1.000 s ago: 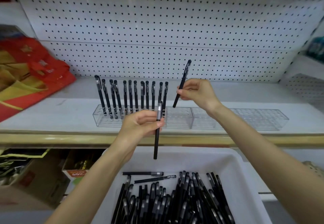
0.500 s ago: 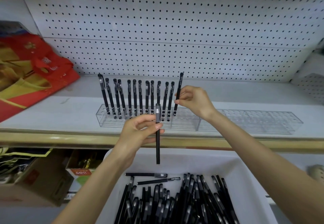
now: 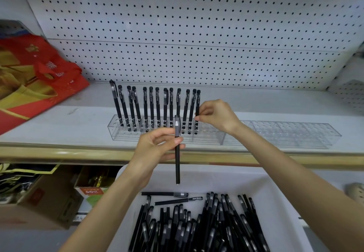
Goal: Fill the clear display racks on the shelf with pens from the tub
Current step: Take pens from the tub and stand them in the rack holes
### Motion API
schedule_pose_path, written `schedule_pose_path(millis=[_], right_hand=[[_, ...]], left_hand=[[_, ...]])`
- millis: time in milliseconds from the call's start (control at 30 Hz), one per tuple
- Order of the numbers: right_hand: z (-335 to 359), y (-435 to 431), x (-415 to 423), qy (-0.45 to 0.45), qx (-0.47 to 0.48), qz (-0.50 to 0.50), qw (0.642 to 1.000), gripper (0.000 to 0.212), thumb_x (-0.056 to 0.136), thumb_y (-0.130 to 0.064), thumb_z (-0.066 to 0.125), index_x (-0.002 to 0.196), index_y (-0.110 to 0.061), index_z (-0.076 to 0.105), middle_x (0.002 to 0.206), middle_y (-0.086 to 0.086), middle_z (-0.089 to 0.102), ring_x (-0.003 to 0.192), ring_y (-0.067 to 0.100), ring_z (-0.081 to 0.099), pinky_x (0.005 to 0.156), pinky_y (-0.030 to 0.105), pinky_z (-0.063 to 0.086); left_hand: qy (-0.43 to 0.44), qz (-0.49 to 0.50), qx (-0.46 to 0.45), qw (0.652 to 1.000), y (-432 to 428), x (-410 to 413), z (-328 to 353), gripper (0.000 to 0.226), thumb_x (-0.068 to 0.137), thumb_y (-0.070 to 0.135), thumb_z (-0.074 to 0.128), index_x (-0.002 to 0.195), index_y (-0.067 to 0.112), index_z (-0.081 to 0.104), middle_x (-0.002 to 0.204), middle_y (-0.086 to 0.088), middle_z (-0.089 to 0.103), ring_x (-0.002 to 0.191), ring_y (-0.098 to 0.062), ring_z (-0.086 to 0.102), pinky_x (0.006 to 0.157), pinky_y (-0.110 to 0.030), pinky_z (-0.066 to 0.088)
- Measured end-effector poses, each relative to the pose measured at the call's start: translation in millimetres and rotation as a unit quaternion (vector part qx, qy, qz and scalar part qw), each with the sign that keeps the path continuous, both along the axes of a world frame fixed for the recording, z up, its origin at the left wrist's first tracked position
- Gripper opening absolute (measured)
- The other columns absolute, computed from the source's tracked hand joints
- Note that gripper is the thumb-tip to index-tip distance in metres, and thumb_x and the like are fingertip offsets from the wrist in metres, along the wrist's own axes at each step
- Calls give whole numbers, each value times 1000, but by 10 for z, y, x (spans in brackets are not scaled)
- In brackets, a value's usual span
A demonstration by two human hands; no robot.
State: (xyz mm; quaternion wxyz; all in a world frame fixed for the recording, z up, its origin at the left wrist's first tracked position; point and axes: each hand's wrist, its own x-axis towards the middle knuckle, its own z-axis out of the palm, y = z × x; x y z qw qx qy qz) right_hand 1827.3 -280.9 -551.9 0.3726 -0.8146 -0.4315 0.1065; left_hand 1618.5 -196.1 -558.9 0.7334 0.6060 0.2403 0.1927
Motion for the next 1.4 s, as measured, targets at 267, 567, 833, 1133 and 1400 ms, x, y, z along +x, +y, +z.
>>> schedule_pose_path(millis=[267,567,833,1133,1400], right_hand=[[-33,-11,9,17,8,-20,1000,17,75,-20,79,70,-26,64,76,-1,71,82,14,69,86,35,53],[76,-206,28,67,46,-30,996,18,77,-18,79,92,-18,69,89,1,73,84,4,68,83,17,51],[288,-566,-370,217,129,43,967,10,82,-12,72,92,-12,73,93,2,74,89,9,66,81,22,54],[272,-582,-645,330,131,116,928,10,76,-26,69,81,-21,75,99,6,73,97,16,66,90,31,51],[359,-621,-593,320,206,43,924,17,75,-24,70,86,-11,70,94,15,70,84,20,66,76,26,54]], left_hand=[[-4,1,-5,1000,8,-19,16,19,80,8,70,99,10,68,94,-10,73,87,-24,72,69,-28,57],[6,-6,-14,1000,-30,10,57,21,80,8,69,101,10,65,92,-8,74,89,-23,72,82,-38,56],[-20,-47,-66,997,-220,49,95,29,67,11,71,95,7,64,94,-14,74,86,-25,72,68,-31,59],[-55,-82,-100,990,-365,44,157,39,72,6,67,109,-2,63,98,-19,72,88,-27,71,71,-33,59],[-9,-99,-27,995,-413,9,98,26,74,10,68,98,1,67,94,-17,73,88,-25,71,76,-33,59]])
